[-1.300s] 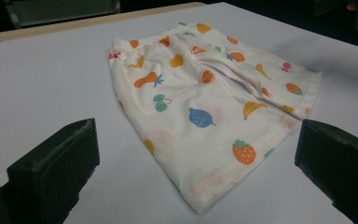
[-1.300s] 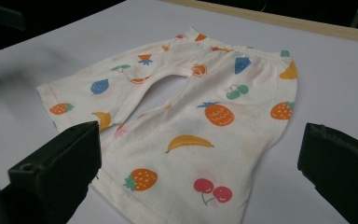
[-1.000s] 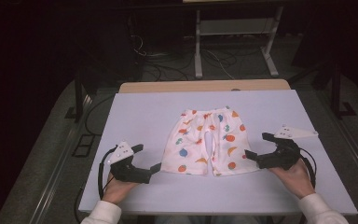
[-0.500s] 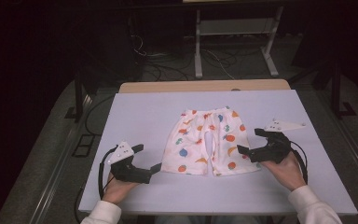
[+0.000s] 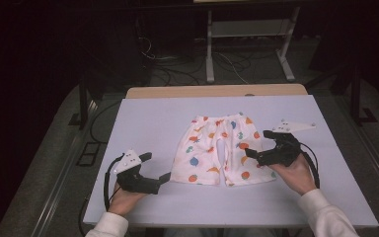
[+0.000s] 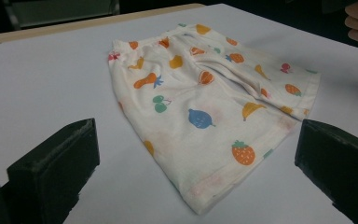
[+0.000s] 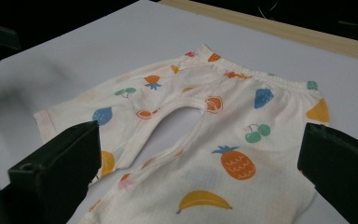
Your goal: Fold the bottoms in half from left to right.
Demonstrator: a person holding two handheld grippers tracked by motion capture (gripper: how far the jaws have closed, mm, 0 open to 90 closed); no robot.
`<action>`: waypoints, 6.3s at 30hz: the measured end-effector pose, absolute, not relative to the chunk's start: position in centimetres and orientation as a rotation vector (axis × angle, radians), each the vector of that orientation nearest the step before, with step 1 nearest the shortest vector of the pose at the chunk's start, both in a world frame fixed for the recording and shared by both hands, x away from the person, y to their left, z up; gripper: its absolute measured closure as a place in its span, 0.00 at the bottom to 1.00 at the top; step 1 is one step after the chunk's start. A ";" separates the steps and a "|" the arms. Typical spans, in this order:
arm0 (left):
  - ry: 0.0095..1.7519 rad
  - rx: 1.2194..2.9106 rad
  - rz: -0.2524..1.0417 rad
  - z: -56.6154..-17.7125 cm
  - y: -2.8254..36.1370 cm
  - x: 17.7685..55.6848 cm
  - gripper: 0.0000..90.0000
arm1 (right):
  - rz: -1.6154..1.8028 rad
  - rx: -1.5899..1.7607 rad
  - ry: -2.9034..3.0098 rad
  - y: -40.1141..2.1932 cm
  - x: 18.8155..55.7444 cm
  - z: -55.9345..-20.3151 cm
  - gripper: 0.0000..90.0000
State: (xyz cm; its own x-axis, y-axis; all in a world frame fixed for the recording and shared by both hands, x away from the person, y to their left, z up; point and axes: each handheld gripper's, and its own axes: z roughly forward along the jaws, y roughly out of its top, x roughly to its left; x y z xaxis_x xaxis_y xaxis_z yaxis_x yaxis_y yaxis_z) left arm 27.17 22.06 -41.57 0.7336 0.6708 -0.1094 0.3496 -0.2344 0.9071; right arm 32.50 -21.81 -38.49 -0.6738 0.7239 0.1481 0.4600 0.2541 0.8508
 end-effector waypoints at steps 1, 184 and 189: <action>0.795 1.841 0.367 -41.6 22.1 27.2 0.00 | 1.386 1.100 2.257 -21.7 32.6 -38.5 0.00; 0.794 1.832 0.345 -41.7 22.6 27.7 0.00 | 1.100 1.469 2.263 -3.7 51.4 -44.0 0.70; 0.794 1.834 0.345 -41.7 22.5 27.8 0.00 | 1.088 1.510 2.252 -3.7 51.6 -44.5 0.71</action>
